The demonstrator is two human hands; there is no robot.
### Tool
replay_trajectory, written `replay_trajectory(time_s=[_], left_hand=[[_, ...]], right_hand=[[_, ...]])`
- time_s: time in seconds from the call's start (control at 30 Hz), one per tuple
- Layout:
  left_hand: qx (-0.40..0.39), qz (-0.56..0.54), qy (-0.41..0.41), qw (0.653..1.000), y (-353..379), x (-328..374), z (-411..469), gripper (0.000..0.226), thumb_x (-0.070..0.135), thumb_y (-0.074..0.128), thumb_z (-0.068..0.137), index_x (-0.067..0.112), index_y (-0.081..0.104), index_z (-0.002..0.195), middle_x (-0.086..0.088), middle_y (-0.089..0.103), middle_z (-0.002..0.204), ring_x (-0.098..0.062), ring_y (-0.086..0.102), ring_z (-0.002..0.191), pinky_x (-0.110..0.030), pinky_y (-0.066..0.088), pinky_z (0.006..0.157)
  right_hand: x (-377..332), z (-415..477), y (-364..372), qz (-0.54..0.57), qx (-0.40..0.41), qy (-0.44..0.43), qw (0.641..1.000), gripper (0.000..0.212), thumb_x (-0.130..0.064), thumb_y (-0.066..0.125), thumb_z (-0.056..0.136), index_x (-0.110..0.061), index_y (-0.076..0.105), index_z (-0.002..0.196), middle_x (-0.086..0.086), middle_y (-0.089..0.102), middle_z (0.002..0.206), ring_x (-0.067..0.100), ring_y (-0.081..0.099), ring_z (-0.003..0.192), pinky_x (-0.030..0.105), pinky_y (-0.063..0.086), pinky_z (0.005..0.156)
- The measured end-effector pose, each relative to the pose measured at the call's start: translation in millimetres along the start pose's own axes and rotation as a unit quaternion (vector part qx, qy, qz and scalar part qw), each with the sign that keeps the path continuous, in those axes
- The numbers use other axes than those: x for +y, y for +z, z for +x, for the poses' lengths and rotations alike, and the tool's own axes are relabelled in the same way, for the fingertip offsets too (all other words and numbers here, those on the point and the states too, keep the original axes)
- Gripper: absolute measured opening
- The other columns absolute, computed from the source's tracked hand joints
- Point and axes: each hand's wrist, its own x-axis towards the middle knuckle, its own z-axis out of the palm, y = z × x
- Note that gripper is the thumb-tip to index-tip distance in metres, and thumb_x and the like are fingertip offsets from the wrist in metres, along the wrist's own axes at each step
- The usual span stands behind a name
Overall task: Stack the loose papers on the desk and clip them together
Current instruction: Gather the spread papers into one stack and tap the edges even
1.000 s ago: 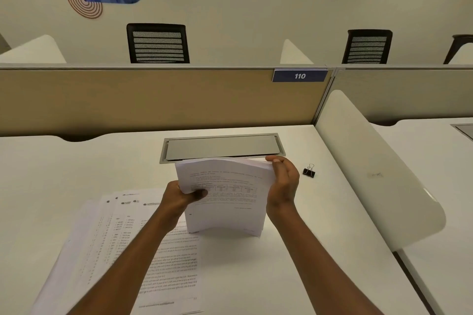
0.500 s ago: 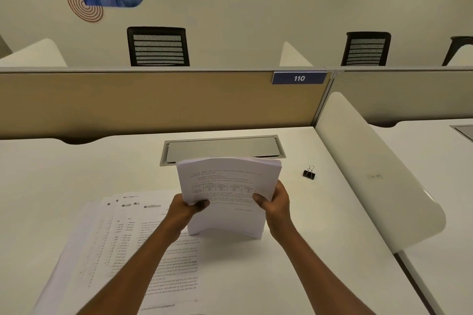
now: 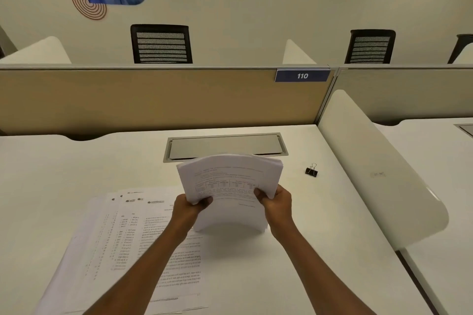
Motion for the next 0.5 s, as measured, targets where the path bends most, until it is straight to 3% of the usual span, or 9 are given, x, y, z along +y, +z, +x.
replay_trajectory(time_s=[0.13,0.33,0.5], left_hand=[[0.001,0.017,-0.012,1.0,0.7,-7.7,-1.5,0.03,0.007,0.076,0.08,0.032,0.067,0.093,-0.007,0.071,0.102,-0.03,0.064,0.1,-0.048,0.054,0.09],[0.004,0.037,-0.005,0.999,3.4,-8.8,-3.2,0.019,0.012,0.076,0.081,0.028,0.07,0.086,-0.008,0.073,0.095,-0.031,0.067,0.093,-0.049,0.058,0.084],[0.011,0.035,-0.009,0.999,8.5,-12.5,-4.2,0.018,0.016,0.076,0.082,0.026,0.068,0.095,-0.007,0.072,0.099,-0.029,0.066,0.095,-0.043,0.057,0.085]], right_hand=[[9.3,-4.0,-1.2,-0.003,0.008,0.015,1.0,0.017,0.001,0.071,0.08,-0.012,0.07,0.092,0.004,0.073,0.094,0.024,0.068,0.09,0.027,0.055,0.075],[5.7,-7.0,-1.8,-0.004,0.024,0.006,1.0,0.015,-0.001,0.071,0.08,-0.013,0.068,0.088,0.001,0.072,0.089,0.018,0.067,0.083,0.019,0.052,0.067],[13.9,-8.8,-5.1,-0.015,0.028,0.013,0.999,0.012,-0.009,0.072,0.082,-0.015,0.068,0.091,0.004,0.072,0.093,0.024,0.067,0.088,0.031,0.054,0.074]])
